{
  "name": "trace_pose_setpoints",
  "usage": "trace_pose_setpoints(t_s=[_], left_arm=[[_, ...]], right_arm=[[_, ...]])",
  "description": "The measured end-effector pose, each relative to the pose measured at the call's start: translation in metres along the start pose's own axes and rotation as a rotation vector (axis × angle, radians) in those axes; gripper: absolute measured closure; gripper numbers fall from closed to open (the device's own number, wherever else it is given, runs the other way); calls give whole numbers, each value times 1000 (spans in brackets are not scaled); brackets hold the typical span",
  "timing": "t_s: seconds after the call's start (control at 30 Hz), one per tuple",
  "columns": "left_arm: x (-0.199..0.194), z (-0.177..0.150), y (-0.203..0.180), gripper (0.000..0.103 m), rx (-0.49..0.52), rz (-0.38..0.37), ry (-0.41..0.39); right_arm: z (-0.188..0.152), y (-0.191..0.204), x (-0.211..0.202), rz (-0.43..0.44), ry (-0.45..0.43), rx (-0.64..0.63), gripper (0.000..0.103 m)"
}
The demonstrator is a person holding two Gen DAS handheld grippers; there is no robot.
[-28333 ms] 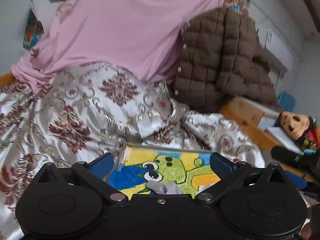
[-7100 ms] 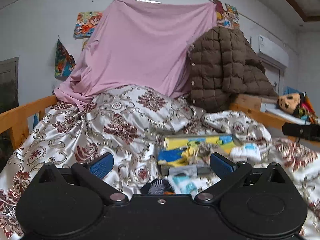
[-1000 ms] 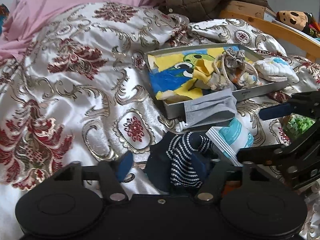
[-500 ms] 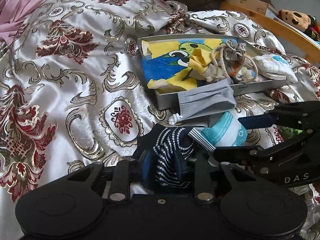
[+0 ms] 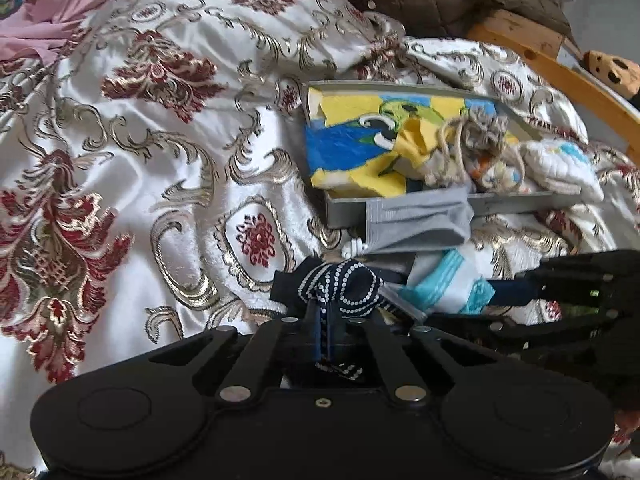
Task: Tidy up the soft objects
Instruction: 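Close the left tool on the striped sock while the right tool grasps the blue-white packet, then carry the striped sock with the left tool while the right tool carries the packet to the tray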
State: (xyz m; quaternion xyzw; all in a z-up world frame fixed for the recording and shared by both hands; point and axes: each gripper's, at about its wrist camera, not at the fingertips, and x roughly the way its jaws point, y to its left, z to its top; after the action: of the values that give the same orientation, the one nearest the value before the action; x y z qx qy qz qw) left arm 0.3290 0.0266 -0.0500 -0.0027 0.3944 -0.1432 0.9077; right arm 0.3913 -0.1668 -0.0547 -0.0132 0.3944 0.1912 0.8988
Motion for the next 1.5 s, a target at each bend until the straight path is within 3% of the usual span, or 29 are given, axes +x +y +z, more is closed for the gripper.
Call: trace_pose_setpoints(t_s=[0.17,0.53,0.83,1.1,1.23,1.5], left_arm=[[-22,2,-5,102,-24,25,-40],[-76,4,-28,102,26,75,-168],[-109,12,-65,102,111,100,-270],[-118,22,-93,102,154,101,-360],[-117,39,-110,102,190,103,-396],[-88,106,-138,102,170,100,-467]], right_arm=[[4,-4,-16,17,-8,14,77],[10,-6,-77,20,-92,22,77],[24,-20,-127,-13,-211,33,77],[39,-62,-158,-39,-339,109,77],[44,-87,-170,-56,-398,163,77],[49,-146,-171,-118,-482,262,76]])
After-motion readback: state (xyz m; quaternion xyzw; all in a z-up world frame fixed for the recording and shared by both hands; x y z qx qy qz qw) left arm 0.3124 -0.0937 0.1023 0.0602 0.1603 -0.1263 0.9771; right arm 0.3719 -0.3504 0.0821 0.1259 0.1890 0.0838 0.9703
